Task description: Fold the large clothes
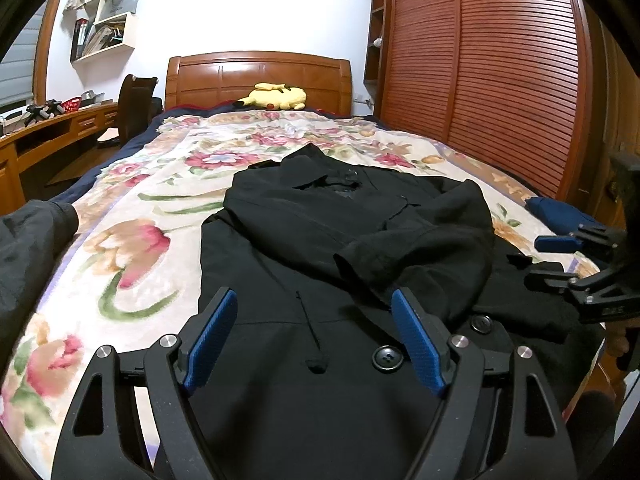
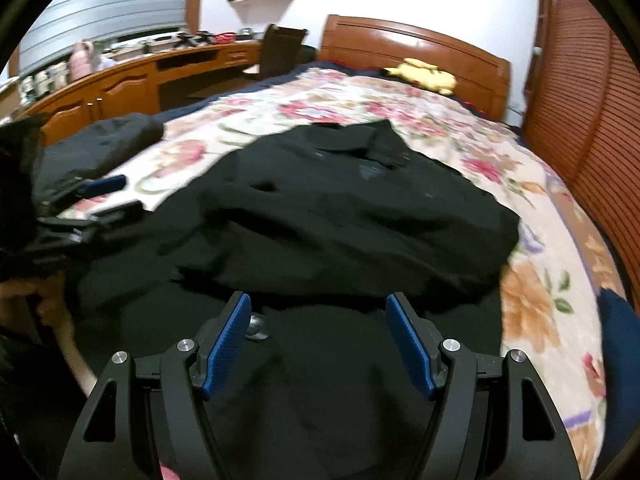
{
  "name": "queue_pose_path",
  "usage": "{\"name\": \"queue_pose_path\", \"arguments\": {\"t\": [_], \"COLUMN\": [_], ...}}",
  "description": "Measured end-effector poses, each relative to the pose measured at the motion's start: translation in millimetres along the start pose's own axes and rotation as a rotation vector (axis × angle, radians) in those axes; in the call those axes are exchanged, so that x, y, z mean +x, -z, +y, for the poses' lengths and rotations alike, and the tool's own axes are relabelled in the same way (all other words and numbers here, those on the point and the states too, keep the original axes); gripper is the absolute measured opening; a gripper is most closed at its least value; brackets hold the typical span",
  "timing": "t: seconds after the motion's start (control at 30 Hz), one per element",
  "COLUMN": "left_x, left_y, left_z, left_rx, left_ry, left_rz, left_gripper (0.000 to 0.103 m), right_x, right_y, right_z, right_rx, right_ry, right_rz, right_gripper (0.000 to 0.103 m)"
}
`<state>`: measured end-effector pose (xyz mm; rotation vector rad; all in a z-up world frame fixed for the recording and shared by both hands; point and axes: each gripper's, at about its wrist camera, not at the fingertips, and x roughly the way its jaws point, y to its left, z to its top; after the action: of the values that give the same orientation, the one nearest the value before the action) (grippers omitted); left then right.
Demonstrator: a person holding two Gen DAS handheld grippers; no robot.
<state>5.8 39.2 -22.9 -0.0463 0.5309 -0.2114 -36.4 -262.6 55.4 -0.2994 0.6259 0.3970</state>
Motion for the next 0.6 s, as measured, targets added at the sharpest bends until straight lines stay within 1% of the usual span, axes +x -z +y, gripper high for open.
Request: {"name": "queue_pose_path", "arguments": {"t": [0.07, 0.17, 0.3, 0.43, 0.6], "left_x": [2, 4, 8, 15, 33], "left_y": [-2, -10, -23, -31, -39], "left_z": [-3, -8, -13, -18, -25], "left_rx": [-0.001, 0.008, 0.001, 0.002, 0.011], "left_ry": [0.004, -0.003, 0.006, 0.019, 0.021], "left_rz": [0.0, 0.001, 0.013, 0.039, 0.097], "left_gripper": [0.08, 0.08, 0.08, 0.08, 0.08], "right_x": [9, 26, 36, 42, 55], "right_y": [7, 14, 18, 17, 23], "right_z": [-3, -9, -9, -10, -8], "right_rx": [0.018, 0.062, 0.085, 0.102, 0.14], "right_ry": [0.028, 0.042, 0.057, 0.06, 0.032], "right_rz": [0.015, 0.047, 0.052, 0.05, 0.047], "right_gripper": [0.072, 0.072, 0.072, 0.072, 0.072]}}
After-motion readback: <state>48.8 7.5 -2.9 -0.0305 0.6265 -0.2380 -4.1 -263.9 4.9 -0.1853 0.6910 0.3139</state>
